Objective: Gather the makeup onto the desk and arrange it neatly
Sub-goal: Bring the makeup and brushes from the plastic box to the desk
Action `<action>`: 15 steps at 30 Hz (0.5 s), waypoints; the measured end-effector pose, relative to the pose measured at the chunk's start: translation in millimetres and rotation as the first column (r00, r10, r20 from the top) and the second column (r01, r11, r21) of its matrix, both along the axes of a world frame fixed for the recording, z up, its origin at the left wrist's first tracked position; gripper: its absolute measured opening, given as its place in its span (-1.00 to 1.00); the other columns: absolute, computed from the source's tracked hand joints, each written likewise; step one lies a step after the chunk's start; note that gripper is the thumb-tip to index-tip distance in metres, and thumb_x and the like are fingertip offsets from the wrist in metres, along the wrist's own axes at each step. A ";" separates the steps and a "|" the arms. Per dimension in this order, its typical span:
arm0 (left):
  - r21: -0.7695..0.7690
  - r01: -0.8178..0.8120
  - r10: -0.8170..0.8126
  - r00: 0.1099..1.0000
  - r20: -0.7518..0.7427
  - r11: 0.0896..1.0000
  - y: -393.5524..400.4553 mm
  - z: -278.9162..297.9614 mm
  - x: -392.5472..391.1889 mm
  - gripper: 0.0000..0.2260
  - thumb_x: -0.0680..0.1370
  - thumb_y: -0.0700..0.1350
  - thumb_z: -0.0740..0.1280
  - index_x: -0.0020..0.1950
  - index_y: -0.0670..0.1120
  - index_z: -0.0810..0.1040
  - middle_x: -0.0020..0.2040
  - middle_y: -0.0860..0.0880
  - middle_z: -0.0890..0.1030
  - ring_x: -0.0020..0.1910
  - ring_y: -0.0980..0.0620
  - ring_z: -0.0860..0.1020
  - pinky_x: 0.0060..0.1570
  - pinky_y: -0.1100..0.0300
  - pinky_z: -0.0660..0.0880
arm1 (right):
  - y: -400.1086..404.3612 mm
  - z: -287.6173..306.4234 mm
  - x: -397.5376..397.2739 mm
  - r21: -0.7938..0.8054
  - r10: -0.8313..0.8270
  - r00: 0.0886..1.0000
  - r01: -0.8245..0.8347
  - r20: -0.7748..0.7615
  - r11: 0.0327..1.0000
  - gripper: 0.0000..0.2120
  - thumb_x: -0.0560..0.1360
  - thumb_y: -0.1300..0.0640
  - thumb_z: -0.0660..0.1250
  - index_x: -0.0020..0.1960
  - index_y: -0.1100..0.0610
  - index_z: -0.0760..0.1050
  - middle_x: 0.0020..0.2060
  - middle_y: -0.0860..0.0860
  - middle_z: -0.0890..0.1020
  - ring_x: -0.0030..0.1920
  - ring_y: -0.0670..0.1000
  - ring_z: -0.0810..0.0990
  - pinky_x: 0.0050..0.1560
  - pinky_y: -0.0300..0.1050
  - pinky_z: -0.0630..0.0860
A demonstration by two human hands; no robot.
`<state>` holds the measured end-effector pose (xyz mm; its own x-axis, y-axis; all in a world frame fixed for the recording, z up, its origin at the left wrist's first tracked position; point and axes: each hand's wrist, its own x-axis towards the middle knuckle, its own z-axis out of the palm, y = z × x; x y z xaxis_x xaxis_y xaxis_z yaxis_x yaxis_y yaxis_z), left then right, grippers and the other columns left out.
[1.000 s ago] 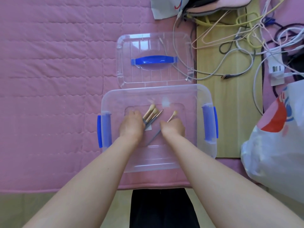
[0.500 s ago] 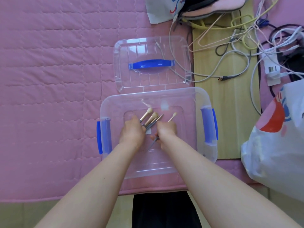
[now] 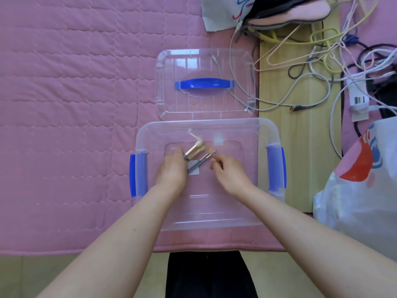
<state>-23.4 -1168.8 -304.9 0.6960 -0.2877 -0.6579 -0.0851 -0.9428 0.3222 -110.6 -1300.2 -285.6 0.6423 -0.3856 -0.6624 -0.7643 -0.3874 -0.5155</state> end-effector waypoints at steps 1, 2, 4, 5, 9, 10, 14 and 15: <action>0.008 -0.001 0.001 1.000 -0.008 1.000 -0.6 0.3 0.0 -0.94 0.53 -0.24 0.13 -0.10 -0.10 0.27 -0.13 -0.17 0.46 -0.24 -0.19 0.40 -0.27 0.04 0.33 | -2.1 0.8 -0.2 -0.012 0.000 1.000 0.000 -0.022 1.000 -0.72 0.61 0.10 0.11 0.02 0.21 0.55 -0.12 0.17 0.64 -0.04 0.22 0.57 -0.11 -0.07 0.43; 0.015 0.002 -0.002 1.000 -0.014 1.000 -1.5 0.7 0.0 -0.94 0.54 -0.23 0.13 -0.08 -0.10 0.28 -0.12 -0.16 0.47 -0.24 -0.19 0.41 -0.27 0.04 0.34 | -3.8 1.5 0.6 -0.018 -0.030 0.999 0.029 -0.044 0.999 -0.69 0.61 0.10 0.10 0.04 0.24 0.56 -0.06 0.19 0.65 0.01 0.23 0.57 -0.02 -0.03 0.46; 0.025 0.012 -0.011 0.999 -0.033 1.000 -2.6 2.5 -0.7 -0.97 0.56 -0.20 0.16 -0.04 -0.10 0.31 -0.06 -0.18 0.51 -0.18 -0.21 0.46 -0.25 0.04 0.35 | -5.0 3.6 3.8 -0.038 -0.086 0.994 0.083 -0.073 0.996 -0.66 0.61 0.10 0.08 0.04 0.28 0.57 -0.02 0.23 0.65 0.04 0.24 0.56 0.05 0.01 0.47; 0.026 0.016 -0.015 0.999 -0.044 1.000 -2.9 3.5 -1.3 -0.95 0.55 -0.17 0.19 -0.01 -0.11 0.34 -0.02 -0.18 0.53 -0.12 -0.23 0.49 -0.24 0.05 0.34 | -4.5 4.5 5.8 -0.061 -0.072 0.995 0.068 -0.067 0.996 -0.65 0.61 0.11 0.08 0.03 0.28 0.58 -0.03 0.24 0.64 0.04 0.25 0.56 0.05 0.01 0.47; 0.016 0.027 -0.026 0.995 -0.101 0.999 -3.7 8.3 -0.1 -0.91 0.52 -0.16 0.25 -0.01 -0.11 0.40 0.03 -0.18 0.54 -0.07 -0.20 0.49 -0.23 0.10 0.33 | -0.5 5.9 7.9 -0.150 0.232 0.973 -0.229 0.001 0.962 -0.76 0.59 0.18 0.10 0.08 0.19 0.53 0.02 0.20 0.54 0.05 0.23 0.51 0.04 0.01 0.43; 0.014 0.023 -0.022 0.993 -0.118 1.000 -4.0 9.6 1.5 -0.94 0.52 -0.17 0.25 -0.04 -0.09 0.38 0.02 -0.18 0.54 -0.11 -0.17 0.46 -0.23 0.10 0.33 | -1.1 6.2 6.5 -0.137 0.299 0.954 -0.295 0.008 0.945 -0.78 0.57 0.23 0.10 0.09 0.17 0.50 0.05 0.18 0.53 0.06 0.22 0.50 0.04 0.02 0.45; 0.018 0.010 -0.007 0.990 -0.144 1.000 -4.3 12.4 9.2 -0.97 0.55 -0.19 0.21 -0.03 -0.10 0.42 0.02 -0.19 0.55 -0.16 -0.14 0.41 -0.21 0.12 0.33 | -8.4 8.0 1.3 -0.177 0.549 0.831 -0.555 -0.088 0.813 -0.75 0.54 0.27 0.12 0.19 0.15 0.42 0.10 0.15 0.47 0.09 0.23 0.50 -0.07 0.01 0.46; 0.025 0.012 -0.008 0.989 -0.150 1.000 -5.0 12.5 10.9 -0.93 0.56 -0.19 0.21 0.01 -0.13 0.45 0.03 -0.19 0.56 -0.14 -0.15 0.43 -0.20 0.13 0.34 | -8.7 9.4 1.1 -0.188 0.607 0.785 -0.619 -0.122 0.763 -0.75 0.56 0.27 0.13 0.20 0.14 0.41 0.09 0.15 0.45 0.07 0.23 0.50 -0.15 -0.02 0.41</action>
